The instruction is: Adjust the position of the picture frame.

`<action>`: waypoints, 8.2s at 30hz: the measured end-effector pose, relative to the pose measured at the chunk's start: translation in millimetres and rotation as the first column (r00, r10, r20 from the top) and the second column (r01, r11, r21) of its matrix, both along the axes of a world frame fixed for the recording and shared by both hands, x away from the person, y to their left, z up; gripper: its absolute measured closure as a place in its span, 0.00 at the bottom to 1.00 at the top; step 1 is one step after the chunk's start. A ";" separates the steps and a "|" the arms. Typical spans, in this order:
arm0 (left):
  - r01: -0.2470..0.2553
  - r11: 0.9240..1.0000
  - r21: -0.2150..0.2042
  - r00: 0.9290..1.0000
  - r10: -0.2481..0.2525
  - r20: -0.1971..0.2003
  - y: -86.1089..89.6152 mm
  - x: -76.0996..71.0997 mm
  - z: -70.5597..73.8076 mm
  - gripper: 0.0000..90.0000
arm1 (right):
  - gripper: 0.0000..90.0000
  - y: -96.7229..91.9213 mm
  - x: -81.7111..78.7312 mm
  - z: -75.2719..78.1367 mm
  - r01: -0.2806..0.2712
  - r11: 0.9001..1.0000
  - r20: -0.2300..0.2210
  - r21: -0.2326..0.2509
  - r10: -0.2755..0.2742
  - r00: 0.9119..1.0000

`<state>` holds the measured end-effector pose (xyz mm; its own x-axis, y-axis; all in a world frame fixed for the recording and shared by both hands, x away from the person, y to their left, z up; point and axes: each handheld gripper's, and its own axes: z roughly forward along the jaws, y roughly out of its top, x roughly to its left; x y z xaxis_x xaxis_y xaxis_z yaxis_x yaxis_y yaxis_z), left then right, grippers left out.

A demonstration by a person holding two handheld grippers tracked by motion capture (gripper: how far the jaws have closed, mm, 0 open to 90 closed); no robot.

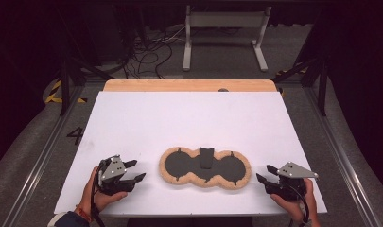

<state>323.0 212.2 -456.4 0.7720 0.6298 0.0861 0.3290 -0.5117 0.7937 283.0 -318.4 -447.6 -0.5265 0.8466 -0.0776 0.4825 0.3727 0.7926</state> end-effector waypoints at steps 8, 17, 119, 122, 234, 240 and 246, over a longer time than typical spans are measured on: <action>-0.089 0.996 -0.020 0.996 0.089 -0.005 20.7 10.2 0.8 0.36 | 0.47 -6.0 2.3 -1.6 0.031 1.000 -0.004 0.003 -0.031 0.999; -0.032 0.999 -0.010 0.999 0.032 -0.024 13.2 13.3 2.2 0.45 | 0.55 -4.6 2.3 -2.5 0.012 1.000 -0.014 0.000 -0.012 1.000; 0.090 0.993 0.079 0.989 -0.080 -0.126 -70.1 40.1 -3.0 1.00 | 1.00 51.5 51.2 -6.9 -0.195 0.980 -0.111 -0.040 0.190 0.976; 0.062 0.995 0.075 0.991 -0.052 -0.126 -69.4 48.7 -3.4 1.00 | 1.00 55.6 46.5 -7.1 -0.215 0.976 -0.111 -0.041 0.209 0.972; 0.108 0.994 -0.021 0.991 -0.109 -0.083 -42.1 -34.2 12.6 0.96 | 1.00 71.2 65.0 22.9 -0.125 0.991 0.051 -0.039 0.127 0.991; 0.174 0.985 -0.014 0.974 -0.174 -0.147 -51.5 -69.8 -0.4 0.97 | 1.00 64.2 116.0 18.6 -0.086 0.996 0.011 -0.016 0.086 0.996; 0.154 0.988 0.015 0.970 -0.148 -0.192 -58.9 -72.1 -10.2 0.96 | 1.00 82.1 147.4 14.8 -0.094 0.995 -0.016 -0.034 0.093 0.996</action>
